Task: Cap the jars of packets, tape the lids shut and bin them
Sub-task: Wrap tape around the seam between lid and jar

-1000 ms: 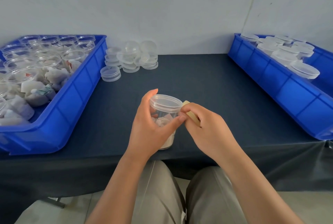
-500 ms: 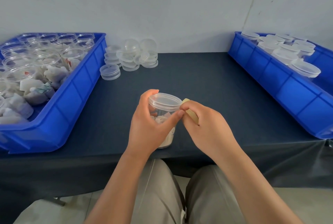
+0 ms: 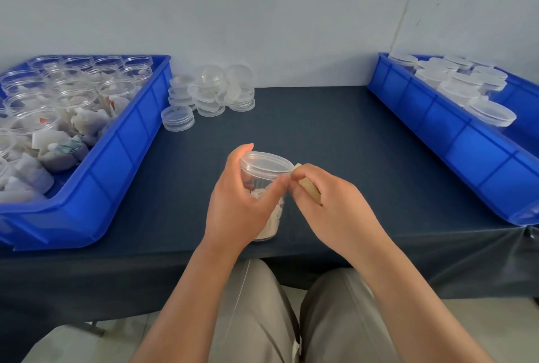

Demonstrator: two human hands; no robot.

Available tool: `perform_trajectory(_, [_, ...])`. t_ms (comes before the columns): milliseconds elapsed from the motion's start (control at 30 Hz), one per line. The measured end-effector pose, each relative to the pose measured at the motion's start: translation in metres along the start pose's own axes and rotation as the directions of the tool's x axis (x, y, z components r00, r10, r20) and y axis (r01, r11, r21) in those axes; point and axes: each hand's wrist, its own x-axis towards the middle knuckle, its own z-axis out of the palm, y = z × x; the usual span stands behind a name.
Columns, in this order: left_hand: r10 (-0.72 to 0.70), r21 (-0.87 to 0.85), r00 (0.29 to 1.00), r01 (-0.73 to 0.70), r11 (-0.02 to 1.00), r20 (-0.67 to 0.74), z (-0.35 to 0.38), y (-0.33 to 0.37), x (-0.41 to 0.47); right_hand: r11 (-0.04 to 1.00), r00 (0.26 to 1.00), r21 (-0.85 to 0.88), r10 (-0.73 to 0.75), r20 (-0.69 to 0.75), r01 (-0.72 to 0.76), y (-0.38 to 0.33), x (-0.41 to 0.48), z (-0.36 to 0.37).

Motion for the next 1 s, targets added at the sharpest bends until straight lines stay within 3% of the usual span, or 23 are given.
perform_trajectory(167, [-0.097, -0.122, 0.991, 0.108, 0.987, 0.093, -0.012, 0.004, 0.002, 0.998, 0.981, 0.052, -0.055, 0.185, 0.046, 0.005, 0.003, -0.020])
perform_trajectory(333, [-0.165, -0.222, 0.968, 0.206, 0.953, 0.191, -0.031, 0.006, -0.002, 0.998, 0.918, -0.008, -0.059, 0.392, 0.067, 0.012, 0.005, -0.049])
perform_trajectory(433, [-0.214, -0.340, 0.938, 0.303, 0.891, 0.274, -0.041, 0.012, -0.008, 0.997, 0.912, -0.037, -0.052, 0.406, 0.073, 0.015, 0.004, -0.060])
perform_trajectory(567, [-0.280, -0.480, 0.856, 0.483, 0.732, 0.435, -0.045, 0.019, -0.015, 0.999, 0.920, -0.010, -0.032, 0.391, 0.039, 0.017, 0.004, -0.066])
perform_trajectory(800, [-0.183, -0.582, 0.729, 0.649, 0.491, 0.659, -0.044, 0.020, -0.021, 0.998, 0.910, 0.055, -0.007, 0.414, -0.017, 0.011, 0.000, -0.054])
perform_trajectory(933, [0.000, -0.583, 0.675, 0.636, 0.506, 0.738, -0.034, 0.021, -0.023, 0.992, 0.925, 0.128, -0.029, 0.378, -0.022, 0.008, -0.005, -0.045])
perform_trajectory(1000, [-0.016, -0.551, 0.636, 0.680, 0.483, 0.771, -0.033, 0.019, -0.023, 0.987, 0.928, 0.161, -0.044, 0.371, -0.017, 0.009, -0.006, -0.044])
